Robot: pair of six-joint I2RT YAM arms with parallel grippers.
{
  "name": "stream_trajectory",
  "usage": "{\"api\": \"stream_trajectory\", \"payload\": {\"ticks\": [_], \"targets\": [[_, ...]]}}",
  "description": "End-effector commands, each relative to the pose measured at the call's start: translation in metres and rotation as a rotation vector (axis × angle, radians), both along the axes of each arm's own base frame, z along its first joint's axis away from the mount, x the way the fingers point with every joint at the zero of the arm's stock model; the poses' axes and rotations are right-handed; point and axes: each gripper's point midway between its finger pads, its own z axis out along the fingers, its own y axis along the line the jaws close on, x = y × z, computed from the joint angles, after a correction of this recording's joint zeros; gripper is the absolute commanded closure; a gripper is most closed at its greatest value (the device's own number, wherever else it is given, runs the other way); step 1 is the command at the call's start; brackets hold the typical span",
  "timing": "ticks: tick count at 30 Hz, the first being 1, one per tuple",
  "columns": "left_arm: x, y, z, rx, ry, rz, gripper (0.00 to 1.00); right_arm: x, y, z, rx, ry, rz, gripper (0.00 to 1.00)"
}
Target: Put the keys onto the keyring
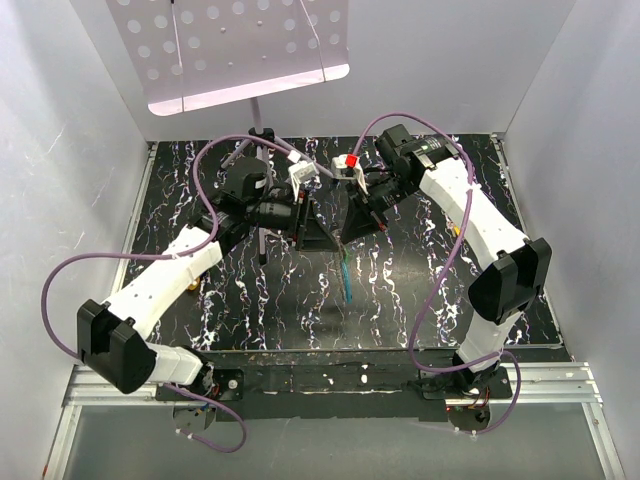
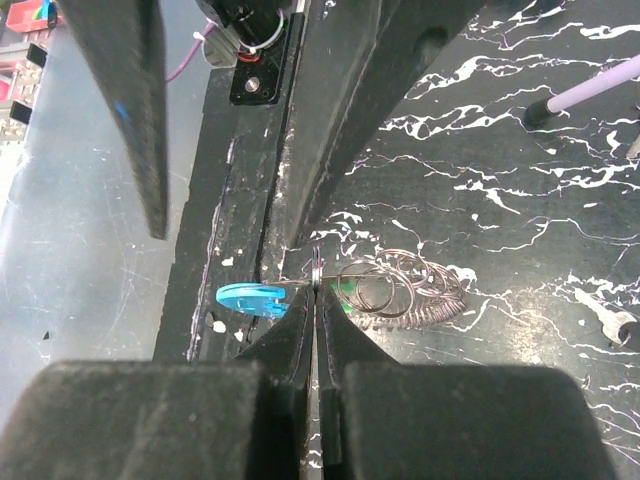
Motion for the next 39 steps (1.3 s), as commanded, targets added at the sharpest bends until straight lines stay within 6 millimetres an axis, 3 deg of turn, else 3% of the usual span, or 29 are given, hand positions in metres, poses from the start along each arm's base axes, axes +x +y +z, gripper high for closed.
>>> {"api": "stream_trajectory", "payload": {"ticks": [1, 5, 19, 29, 39], "targets": [[0.003, 0.003, -0.014, 0.103, -0.074, 0.018, 0.58, -0.047, -0.016, 0.015, -0.056, 0.252, 0.015, 0.99], [0.008, 0.002, -0.018, 0.132, -0.089, 0.025, 0.64, -0.046, -0.016, 0.015, -0.056, 0.256, 0.014, 0.99], [0.016, 0.015, -0.009, 0.152, -0.103, 0.062, 0.62, -0.048, -0.017, 0.011, -0.074, 0.265, 0.013, 0.99], [0.013, 0.003, 0.002, 0.084, -0.068, -0.02, 0.62, -0.047, -0.016, 0.009, -0.08, 0.273, 0.013, 0.99], [0.018, -0.005, -0.012, 0.121, -0.047, -0.011, 0.63, -0.047, -0.015, 0.009, -0.08, 0.278, 0.014, 0.99]]}}
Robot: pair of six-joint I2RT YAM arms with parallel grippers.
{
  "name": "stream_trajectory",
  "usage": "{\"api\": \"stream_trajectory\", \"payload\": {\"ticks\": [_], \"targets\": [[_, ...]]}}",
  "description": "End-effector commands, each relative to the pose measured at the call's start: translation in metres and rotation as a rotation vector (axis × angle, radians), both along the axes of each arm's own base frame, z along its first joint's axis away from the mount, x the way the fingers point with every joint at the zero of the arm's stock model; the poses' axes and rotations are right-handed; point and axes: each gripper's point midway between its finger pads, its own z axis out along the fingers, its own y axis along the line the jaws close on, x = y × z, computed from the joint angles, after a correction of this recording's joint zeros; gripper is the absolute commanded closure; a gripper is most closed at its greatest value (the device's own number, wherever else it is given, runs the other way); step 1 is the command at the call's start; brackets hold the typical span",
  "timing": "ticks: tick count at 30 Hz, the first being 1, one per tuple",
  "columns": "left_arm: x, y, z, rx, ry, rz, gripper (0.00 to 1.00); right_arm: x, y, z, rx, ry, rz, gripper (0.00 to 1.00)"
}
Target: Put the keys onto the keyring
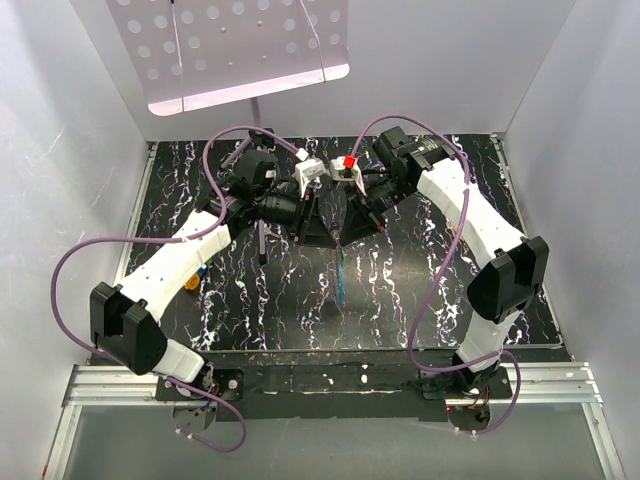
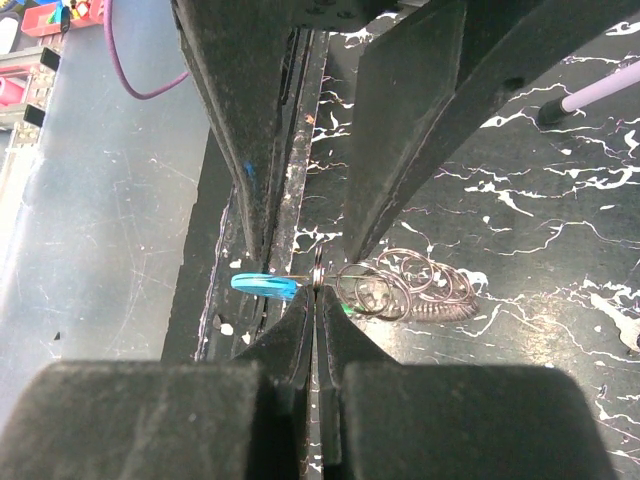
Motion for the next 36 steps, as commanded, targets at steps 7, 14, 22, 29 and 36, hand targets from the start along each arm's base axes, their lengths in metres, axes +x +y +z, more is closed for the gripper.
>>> {"api": "stream_trajectory", "payload": {"ticks": [7, 14, 22, 29, 36], "targets": [[0.001, -0.011, 0.012, -0.02, -0.033, -0.027, 0.75, -0.044, -0.017, 0.012, -0.087, 0.25, 0.007, 0.99], [-0.002, -0.012, 0.008, -0.016, -0.015, -0.052, 1.0, -0.044, -0.017, 0.012, -0.086, 0.252, 0.007, 0.99], [-0.005, -0.006, 0.008, -0.009, -0.058, -0.048, 1.0, -0.045, -0.016, 0.021, -0.063, 0.246, 0.004, 0.81], [-0.013, 0.008, 0.044, -0.182, -0.302, 0.027, 1.0, -0.033, -0.025, 0.054, 0.003, 0.009, -0.004, 0.45], [-0.022, 0.041, 0.125, -0.695, -0.693, 0.306, 1.0, -0.05, -0.026, 0.114, 0.374, -0.137, 0.076, 0.46]]}}
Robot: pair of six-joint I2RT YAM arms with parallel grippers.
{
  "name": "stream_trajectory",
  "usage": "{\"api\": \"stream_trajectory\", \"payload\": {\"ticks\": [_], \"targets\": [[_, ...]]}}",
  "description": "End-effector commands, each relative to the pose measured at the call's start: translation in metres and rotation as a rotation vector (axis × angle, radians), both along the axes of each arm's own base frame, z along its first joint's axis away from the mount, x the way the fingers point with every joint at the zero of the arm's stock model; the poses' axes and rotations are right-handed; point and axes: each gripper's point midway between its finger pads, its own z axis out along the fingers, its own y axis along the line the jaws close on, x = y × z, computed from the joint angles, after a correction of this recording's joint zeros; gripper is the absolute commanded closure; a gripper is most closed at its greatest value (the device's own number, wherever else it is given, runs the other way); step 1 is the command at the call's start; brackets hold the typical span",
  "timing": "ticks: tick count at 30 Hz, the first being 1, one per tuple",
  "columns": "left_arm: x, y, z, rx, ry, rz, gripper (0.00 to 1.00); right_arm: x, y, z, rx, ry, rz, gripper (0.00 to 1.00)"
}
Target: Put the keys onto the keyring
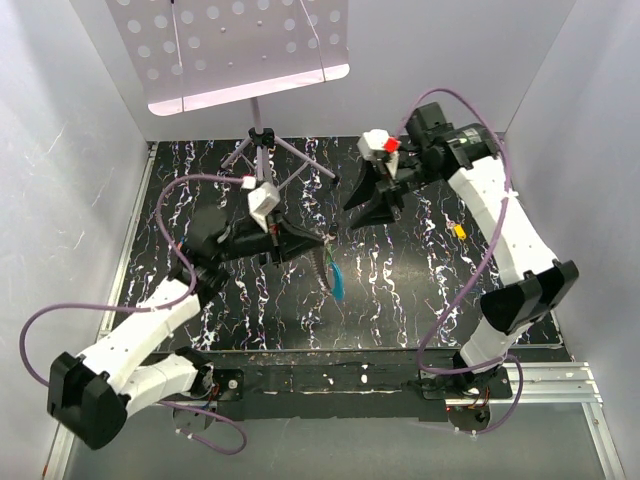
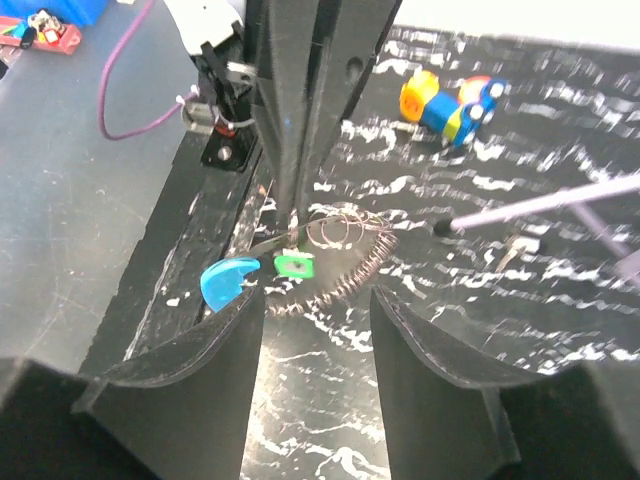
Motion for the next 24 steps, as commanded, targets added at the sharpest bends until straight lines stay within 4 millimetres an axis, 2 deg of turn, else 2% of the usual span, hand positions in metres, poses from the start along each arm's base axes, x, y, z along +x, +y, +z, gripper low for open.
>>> {"api": "stream_trajectory", "payload": {"ticks": [1, 5, 10, 12, 15, 24], "targets": [[-0.001, 0.029, 0.109, -0.508, -0.363, 0.181, 1.0, -0.058, -0.019, 0.049, 0.181, 0.082, 0.091, 0.46], [0.006, 0.045, 0.137, -0.728, -0.354, 0.247, 1.0, -0.061, -0.018, 0.062, 0.233, 0.081, 0.106, 0.47], [0.006, 0.044, 0.158, -0.913, -0.251, 0.145, 1.0, -0.05, -0.014, 0.079, 0.219, 0.086, 0.076, 0.48], [0.007, 0.036, 0.161, -0.903, -0.234, 0.105, 1.0, -0.042, -0.011, 0.084, 0.205, 0.095, 0.049, 0.49], [0.006, 0.035, 0.162, -0.902, -0.24, 0.096, 1.0, -0.029, -0.006, 0.089, 0.188, 0.105, 0.007, 0.5], [0.001, 0.033, 0.162, -0.887, -0.248, 0.07, 1.0, -0.004, 0.005, 0.081, 0.145, 0.181, -0.08, 0.55]]}}
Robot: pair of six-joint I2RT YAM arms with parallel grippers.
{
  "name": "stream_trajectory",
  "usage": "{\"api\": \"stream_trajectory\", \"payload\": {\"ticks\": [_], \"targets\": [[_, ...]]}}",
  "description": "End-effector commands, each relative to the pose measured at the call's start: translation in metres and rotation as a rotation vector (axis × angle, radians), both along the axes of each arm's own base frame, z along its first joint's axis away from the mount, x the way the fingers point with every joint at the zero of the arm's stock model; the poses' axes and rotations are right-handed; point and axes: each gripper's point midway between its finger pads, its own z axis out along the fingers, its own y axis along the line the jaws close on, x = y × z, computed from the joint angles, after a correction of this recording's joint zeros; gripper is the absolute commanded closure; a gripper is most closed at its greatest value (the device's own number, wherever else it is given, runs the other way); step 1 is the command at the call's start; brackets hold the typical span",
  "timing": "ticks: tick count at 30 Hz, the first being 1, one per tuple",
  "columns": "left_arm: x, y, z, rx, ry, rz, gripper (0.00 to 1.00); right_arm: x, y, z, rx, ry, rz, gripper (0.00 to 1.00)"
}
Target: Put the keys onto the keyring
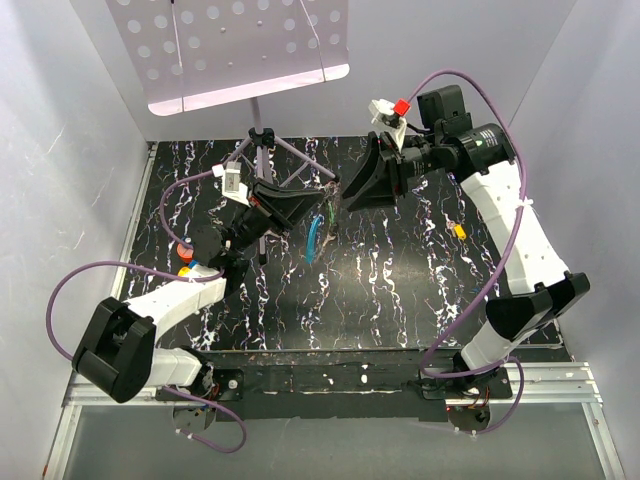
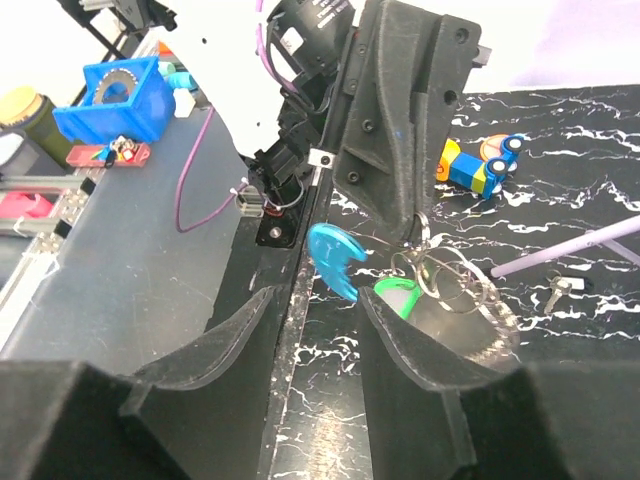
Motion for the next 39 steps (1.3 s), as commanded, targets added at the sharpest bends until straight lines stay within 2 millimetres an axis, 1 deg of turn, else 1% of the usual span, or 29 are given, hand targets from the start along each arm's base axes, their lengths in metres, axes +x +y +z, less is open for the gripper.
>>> {"api": "stream_trajectory", "payload": {"ticks": [1, 4, 8, 14, 23, 30, 35, 37, 39], "targets": [[-0.045, 0.026, 0.068, -0.175, -0.272, -0.015, 1.0, 0.01, 0.006, 0.008, 0.002, 0.043, -0.028, 0.57], [-0.045, 0.025, 0.067, -0.171, -0.274, -0.02, 1.0, 0.009, 0.012, 0.009, 0.002, 0.053, -0.016, 0.59], [-0.048, 0.025, 0.069, -0.17, -0.285, -0.028, 1.0, 0.005, 0.02, 0.002, -0.014, 0.069, 0.002, 0.61], [-0.053, 0.025, 0.073, -0.167, -0.309, -0.035, 1.0, 0.012, 0.024, 0.002, -0.024, 0.075, -0.026, 0.62], [-0.056, 0.024, 0.073, -0.156, -0.324, -0.041, 1.0, 0.013, 0.022, 0.007, -0.03, 0.084, -0.06, 0.62], [-0.057, 0.023, 0.073, -0.152, -0.331, -0.046, 1.0, 0.018, 0.023, 0.006, -0.043, 0.102, -0.092, 0.63], [-0.056, 0.022, 0.071, -0.144, -0.329, -0.044, 1.0, 0.015, 0.015, 0.019, -0.018, 0.102, -0.08, 0.63], [-0.054, 0.022, 0.069, -0.142, -0.324, -0.041, 1.0, 0.016, 0.012, 0.021, -0.014, 0.101, -0.081, 0.63], [-0.054, 0.021, 0.068, -0.141, -0.324, -0.044, 1.0, 0.018, 0.012, 0.018, -0.021, 0.104, -0.092, 0.63]]}}
